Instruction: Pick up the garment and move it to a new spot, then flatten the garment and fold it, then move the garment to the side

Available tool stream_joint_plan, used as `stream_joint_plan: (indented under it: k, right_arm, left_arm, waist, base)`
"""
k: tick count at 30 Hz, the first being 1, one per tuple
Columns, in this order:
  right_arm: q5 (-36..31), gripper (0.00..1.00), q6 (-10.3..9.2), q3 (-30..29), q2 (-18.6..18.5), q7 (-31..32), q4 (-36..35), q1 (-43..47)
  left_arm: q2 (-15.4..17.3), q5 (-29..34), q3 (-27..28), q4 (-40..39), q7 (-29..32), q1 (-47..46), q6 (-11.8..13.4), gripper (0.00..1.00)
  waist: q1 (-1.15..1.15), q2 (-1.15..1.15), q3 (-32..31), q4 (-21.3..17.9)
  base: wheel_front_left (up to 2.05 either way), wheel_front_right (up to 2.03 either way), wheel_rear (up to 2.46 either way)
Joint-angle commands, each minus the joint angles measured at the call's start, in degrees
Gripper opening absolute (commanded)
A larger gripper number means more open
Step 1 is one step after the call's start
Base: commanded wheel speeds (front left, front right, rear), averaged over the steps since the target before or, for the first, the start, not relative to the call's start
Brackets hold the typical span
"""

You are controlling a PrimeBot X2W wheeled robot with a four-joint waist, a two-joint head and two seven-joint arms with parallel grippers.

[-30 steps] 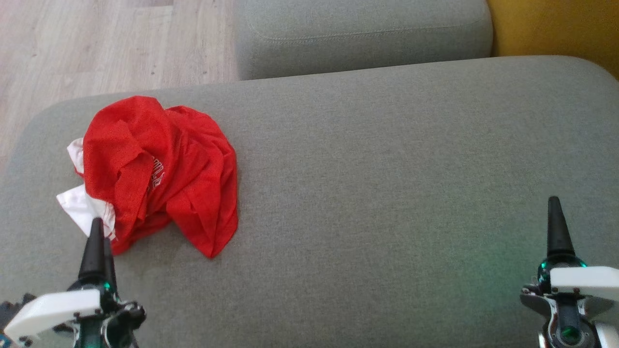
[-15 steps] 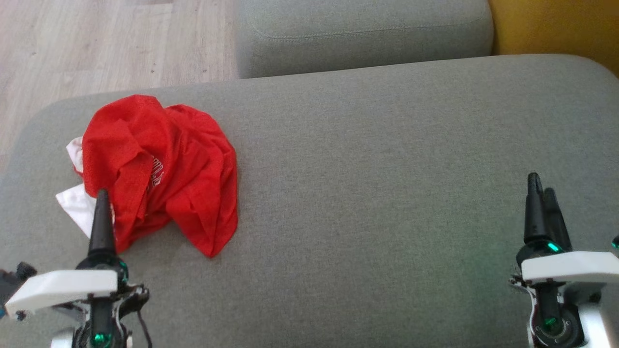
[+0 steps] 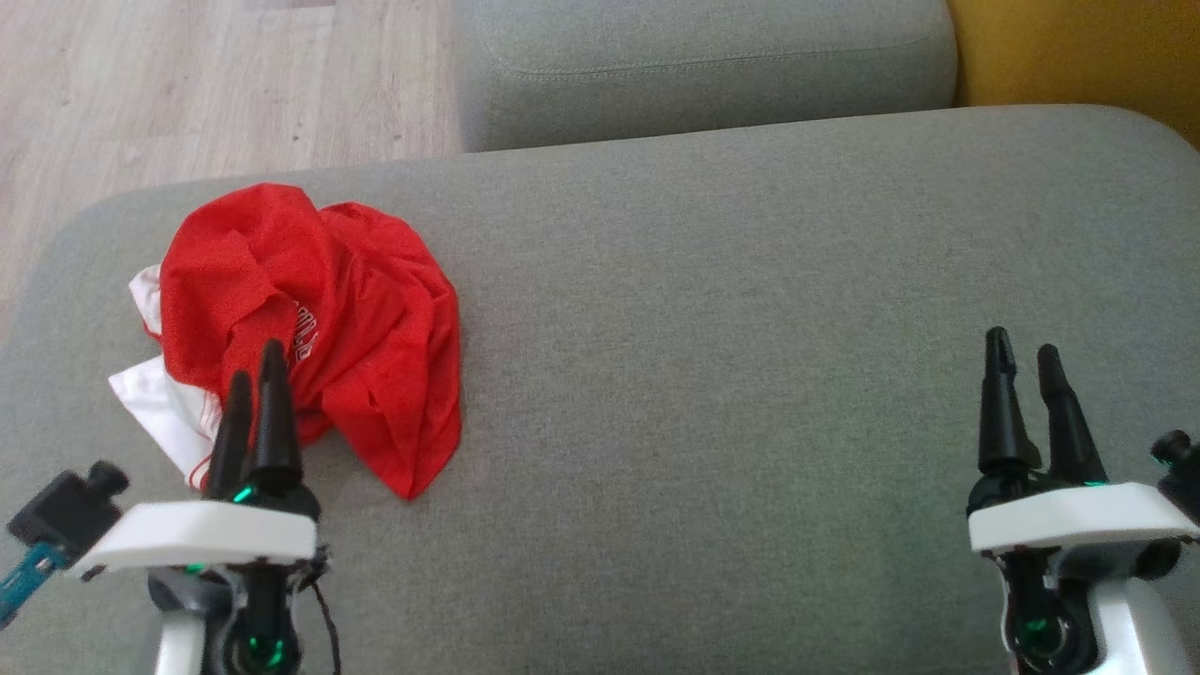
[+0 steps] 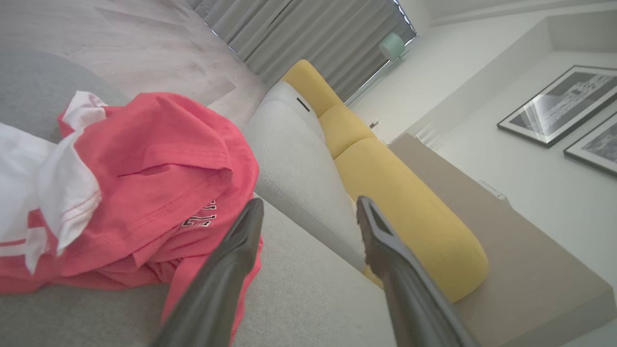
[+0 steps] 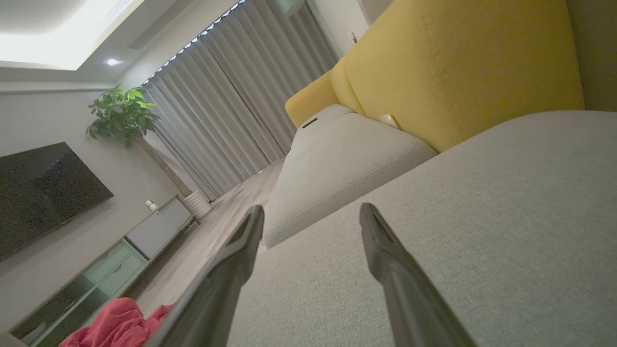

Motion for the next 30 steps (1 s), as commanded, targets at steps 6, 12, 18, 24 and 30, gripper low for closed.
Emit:
stream_joint_plan:
  k: [6,12,18,24,30]
  right_arm:
    - [-7.19,1.0,0.26,2.35,-0.38,-1.61,-3.07,-2.86]
    - [-12.65,1.0,0.28,3.3,-0.4,-2.63,-3.49,-2.86]
    - [-17.54,1.0,0.3,3.94,-0.43,-3.64,-3.64,-2.92]
    - [-22.74,1.0,0.32,4.5,-0.45,-4.65,-3.65,-3.05]
    - [-28.46,1.0,0.35,5.06,-0.47,-5.66,-3.66,-2.97]
  left_arm:
    - [0.78,9.48,-1.72,-3.66,-1.51,-1.45,1.6,1.0]
    - [2.57,16.47,-5.19,-4.16,-2.52,-1.2,4.8,1.0]
    - [5.07,21.5,-9.17,-3.6,-3.52,-1.14,8.99,1.0]
    - [7.5,25.68,-13.27,-2.73,-4.52,-1.23,12.92,1.0]
    - [9.62,29.64,-17.02,-2.95,-5.53,-1.87,16.04,1.0]
  waist:
    - [0.0,0.0,-0.02,0.14]
    - [0.0,0.0,-0.07,0.11]
    - [0.0,0.0,-0.19,0.13]
    - [0.0,0.0,-0.37,0.18]
    - [0.0,0.0,-0.52,0.38]
  base:
    - [0.0,0.0,0.0]
    - [0.0,0.0,0.0]
    - [0.0,0.0,0.0]
    - [0.0,0.0,0.0]
    - [0.0,0.0,0.0]
